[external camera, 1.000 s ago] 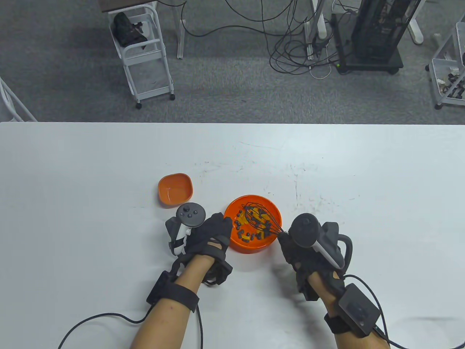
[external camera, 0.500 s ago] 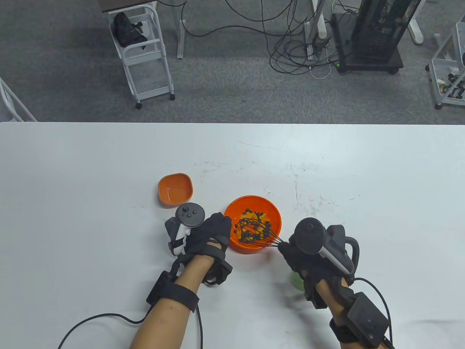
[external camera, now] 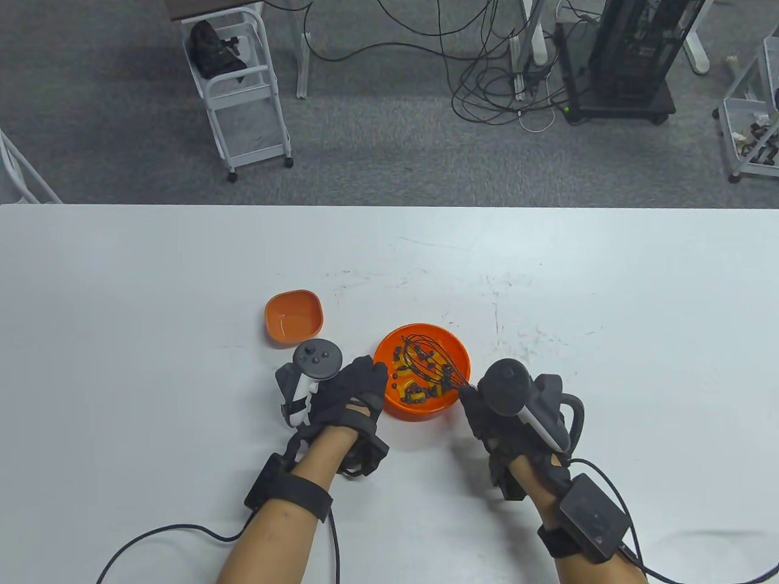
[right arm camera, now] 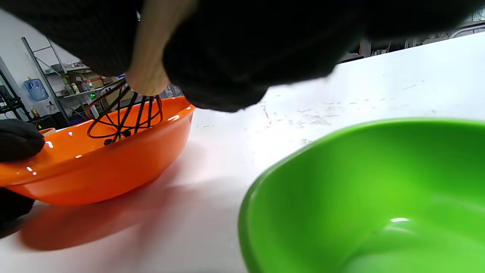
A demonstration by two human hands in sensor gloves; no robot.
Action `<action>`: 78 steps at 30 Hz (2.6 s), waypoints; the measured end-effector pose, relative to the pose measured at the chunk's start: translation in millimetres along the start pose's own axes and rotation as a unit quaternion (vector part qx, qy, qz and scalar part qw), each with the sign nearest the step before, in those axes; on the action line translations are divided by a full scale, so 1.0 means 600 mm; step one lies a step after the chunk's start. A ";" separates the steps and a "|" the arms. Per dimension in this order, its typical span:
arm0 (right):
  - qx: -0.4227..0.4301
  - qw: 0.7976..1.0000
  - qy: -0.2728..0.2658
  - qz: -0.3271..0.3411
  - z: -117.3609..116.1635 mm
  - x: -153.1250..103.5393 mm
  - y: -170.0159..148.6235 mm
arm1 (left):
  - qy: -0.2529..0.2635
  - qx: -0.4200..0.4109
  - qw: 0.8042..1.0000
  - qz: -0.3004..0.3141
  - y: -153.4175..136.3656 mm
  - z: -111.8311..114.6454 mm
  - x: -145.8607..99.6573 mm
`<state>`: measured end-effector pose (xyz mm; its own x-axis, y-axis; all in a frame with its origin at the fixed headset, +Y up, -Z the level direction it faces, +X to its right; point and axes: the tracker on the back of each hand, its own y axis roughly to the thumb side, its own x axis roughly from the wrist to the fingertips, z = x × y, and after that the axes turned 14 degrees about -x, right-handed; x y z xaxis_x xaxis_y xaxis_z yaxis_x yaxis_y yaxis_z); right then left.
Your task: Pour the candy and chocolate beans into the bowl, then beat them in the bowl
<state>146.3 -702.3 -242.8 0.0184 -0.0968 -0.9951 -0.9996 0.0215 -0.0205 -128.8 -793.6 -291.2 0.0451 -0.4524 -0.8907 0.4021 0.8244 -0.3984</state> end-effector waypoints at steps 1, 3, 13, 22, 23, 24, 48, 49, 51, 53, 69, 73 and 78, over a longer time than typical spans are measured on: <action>0.006 1.000 -0.004 0.007 0.001 -0.002 0.003 | -0.003 -0.003 1.000 0.000 0.000 0.000 0.000; 0.010 1.000 -0.004 0.013 0.003 -0.006 0.009 | -0.004 -0.004 1.000 0.000 0.000 0.000 0.000; -0.017 0.996 0.046 0.073 0.023 -0.026 0.016 | -0.006 -0.014 1.000 -0.002 -0.002 -0.002 0.000; -0.090 0.996 0.012 0.016 0.048 -0.026 -0.005 | -0.004 -0.001 1.000 0.002 0.001 0.001 -0.002; -0.092 0.996 0.008 0.005 0.046 -0.024 -0.008 | -0.003 0.000 1.000 0.001 0.001 0.001 -0.002; -0.094 0.996 0.005 -0.002 0.045 -0.022 -0.010 | -0.003 0.000 1.000 0.002 0.001 0.001 -0.002; -0.082 0.996 0.015 0.036 0.048 -0.031 -0.003 | -0.001 0.000 1.000 -0.001 0.000 0.001 0.000; -0.097 0.995 0.002 0.017 0.051 -0.031 -0.003 | -0.003 -0.003 1.000 -0.001 -0.001 0.000 0.000; -0.125 0.992 -0.014 -0.006 0.054 -0.027 -0.004 | -0.005 -0.005 1.000 -0.001 -0.001 0.000 0.001; -0.123 0.992 -0.017 -0.021 0.051 -0.022 -0.005 | -0.006 -0.005 1.000 0.001 -0.001 0.000 0.001; -0.013 0.998 0.043 0.046 0.015 -0.013 0.008 | -0.014 -0.024 1.000 -0.007 -0.006 -0.003 0.005; -0.058 0.997 0.034 0.041 0.039 -0.026 -0.001 | -0.014 -0.021 1.000 -0.004 -0.005 -0.001 0.004; -0.097 0.995 0.025 -0.004 0.052 -0.025 -0.004 | -0.013 -0.017 1.000 -0.001 -0.005 -0.001 0.003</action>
<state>149.1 -669.7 -230.7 0.0299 -0.1449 -0.9890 -0.9851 -0.1717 -0.0046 -130.1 -796.7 -291.8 0.0679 -0.4625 -0.8840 0.3711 0.8342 -0.4079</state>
